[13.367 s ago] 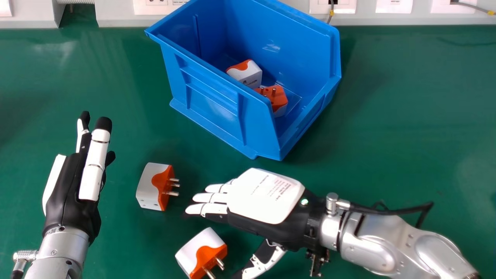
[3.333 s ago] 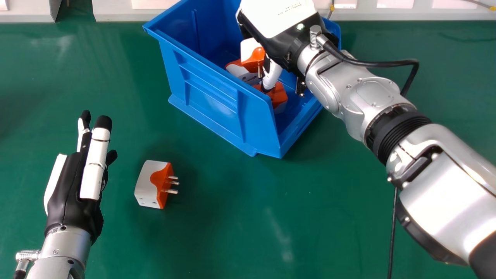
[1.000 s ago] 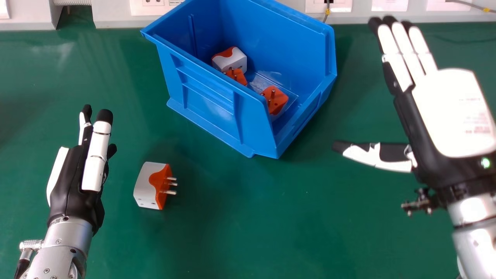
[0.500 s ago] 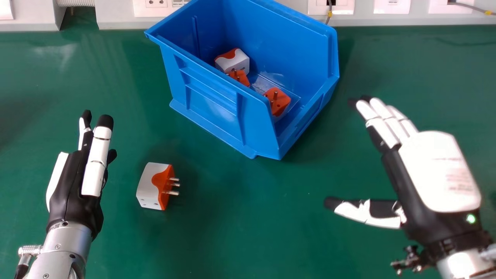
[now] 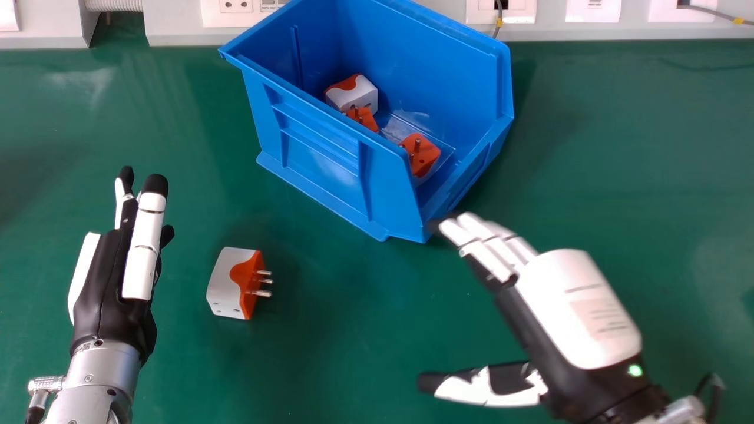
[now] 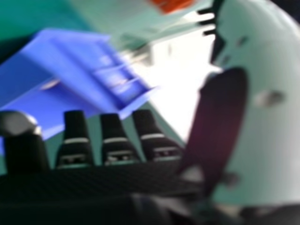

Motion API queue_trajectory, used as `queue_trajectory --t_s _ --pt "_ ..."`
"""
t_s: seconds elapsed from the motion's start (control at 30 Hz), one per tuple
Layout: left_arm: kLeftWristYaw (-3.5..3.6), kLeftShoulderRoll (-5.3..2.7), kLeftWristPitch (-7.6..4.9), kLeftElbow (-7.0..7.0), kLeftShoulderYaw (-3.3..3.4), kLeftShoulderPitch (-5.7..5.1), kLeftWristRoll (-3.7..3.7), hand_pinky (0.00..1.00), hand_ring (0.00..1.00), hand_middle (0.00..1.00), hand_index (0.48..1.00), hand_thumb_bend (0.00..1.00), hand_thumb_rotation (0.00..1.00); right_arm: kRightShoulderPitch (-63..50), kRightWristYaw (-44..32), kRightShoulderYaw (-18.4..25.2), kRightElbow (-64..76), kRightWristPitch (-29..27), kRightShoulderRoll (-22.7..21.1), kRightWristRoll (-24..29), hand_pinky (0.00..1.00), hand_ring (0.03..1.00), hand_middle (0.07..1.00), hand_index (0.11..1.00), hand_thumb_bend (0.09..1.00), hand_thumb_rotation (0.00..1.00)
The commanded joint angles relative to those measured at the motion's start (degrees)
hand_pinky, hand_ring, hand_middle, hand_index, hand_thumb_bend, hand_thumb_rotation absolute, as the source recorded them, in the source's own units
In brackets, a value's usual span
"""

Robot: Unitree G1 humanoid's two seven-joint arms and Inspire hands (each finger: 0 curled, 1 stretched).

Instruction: Pick all objects and put in blue box

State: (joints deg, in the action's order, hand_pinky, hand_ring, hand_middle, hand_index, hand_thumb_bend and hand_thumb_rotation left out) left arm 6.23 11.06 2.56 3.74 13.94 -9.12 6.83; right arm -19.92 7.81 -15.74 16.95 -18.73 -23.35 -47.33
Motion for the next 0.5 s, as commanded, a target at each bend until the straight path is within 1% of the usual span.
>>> queue_trajectory --t_s 0.0,0.17,0.27,0.33,0.4,0.47 --pt "-0.14 -0.23 -1.47 1.45 0.39 -0.36 0.25 0.96 0.99 0.99 1.000 0.53 1.00 2.26 -0.53 -0.94 -0.22 -2.11 -0.52 0.50 0.57 0.694 0.741 0.755 0.373 0.38" --pt "-0.19 -0.21 -1.78 1.97 0.46 -1.03 0.17 0.96 0.99 0.99 1.000 0.52 1.00 6.13 -0.30 -5.30 -3.44 -5.21 0.34 -1.90 0.55 0.673 0.724 0.740 0.377 0.38" --pt "-0.22 -0.15 -1.90 2.01 0.54 -1.10 -0.01 0.96 0.99 0.99 1.000 0.52 1.00 7.43 -0.29 -7.29 -4.70 -5.53 1.45 -2.70 0.53 0.646 0.700 0.718 0.377 0.42" --pt "-0.18 -0.07 -2.11 1.89 0.57 -1.10 -0.12 0.95 0.99 0.99 1.000 0.53 1.00 8.74 -0.56 -8.64 -5.89 -5.53 2.44 -2.72 0.51 0.628 0.680 0.700 0.373 0.46" --pt "-0.06 0.01 -2.17 1.85 0.69 -1.15 -0.05 0.95 0.99 0.99 1.000 0.53 1.00 10.22 -1.03 -9.61 -6.93 -5.31 3.42 -2.26 0.50 0.616 0.666 0.687 0.369 0.48" --pt "-0.07 0.13 -1.98 2.16 0.75 -1.33 -0.16 0.95 0.99 0.99 1.000 0.53 1.00 13.64 -1.69 -10.72 -9.29 -4.75 5.79 -1.21 0.49 0.608 0.657 0.679 0.367 0.50"
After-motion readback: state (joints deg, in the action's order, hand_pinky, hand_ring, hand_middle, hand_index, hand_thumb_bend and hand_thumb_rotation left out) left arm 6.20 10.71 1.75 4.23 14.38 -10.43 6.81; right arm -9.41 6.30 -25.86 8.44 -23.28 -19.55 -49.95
